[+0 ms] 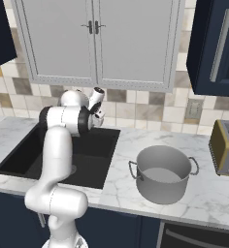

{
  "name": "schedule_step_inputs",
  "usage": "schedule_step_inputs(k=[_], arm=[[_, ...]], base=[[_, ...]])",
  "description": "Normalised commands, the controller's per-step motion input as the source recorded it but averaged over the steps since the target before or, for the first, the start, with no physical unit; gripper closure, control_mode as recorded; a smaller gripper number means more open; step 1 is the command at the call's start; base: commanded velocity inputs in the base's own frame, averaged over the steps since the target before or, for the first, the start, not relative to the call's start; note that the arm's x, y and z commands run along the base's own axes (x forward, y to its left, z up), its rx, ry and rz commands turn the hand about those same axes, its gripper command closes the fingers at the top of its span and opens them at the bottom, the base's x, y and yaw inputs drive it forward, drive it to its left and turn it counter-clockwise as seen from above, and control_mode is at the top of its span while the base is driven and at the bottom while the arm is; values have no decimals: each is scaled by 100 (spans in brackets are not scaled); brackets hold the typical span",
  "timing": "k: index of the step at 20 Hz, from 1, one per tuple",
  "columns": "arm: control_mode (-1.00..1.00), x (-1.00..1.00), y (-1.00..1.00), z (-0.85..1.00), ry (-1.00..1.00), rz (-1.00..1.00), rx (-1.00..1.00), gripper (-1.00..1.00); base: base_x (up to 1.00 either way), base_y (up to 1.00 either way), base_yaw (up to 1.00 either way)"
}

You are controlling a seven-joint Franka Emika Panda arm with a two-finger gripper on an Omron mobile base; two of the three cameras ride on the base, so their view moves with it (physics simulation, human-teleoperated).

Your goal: Dump the carrot from the pot into the sink. Then turn on the water and wash the carrot. Then turn off the water and put the carrot back in the pot.

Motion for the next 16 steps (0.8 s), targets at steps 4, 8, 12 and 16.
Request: schedule_step_inputs(k=[4,8,12,16], arm=[[-100,23,59,0,0,13,6,-100],[-100,20,64,0,0,14,6,-100],[-100,17,67,0,0,15,8,-100],[-100,15,73,0,0,15,8,-100]], base=[[0,0,0],[0,0,0],[0,0,0],[0,0,0]])
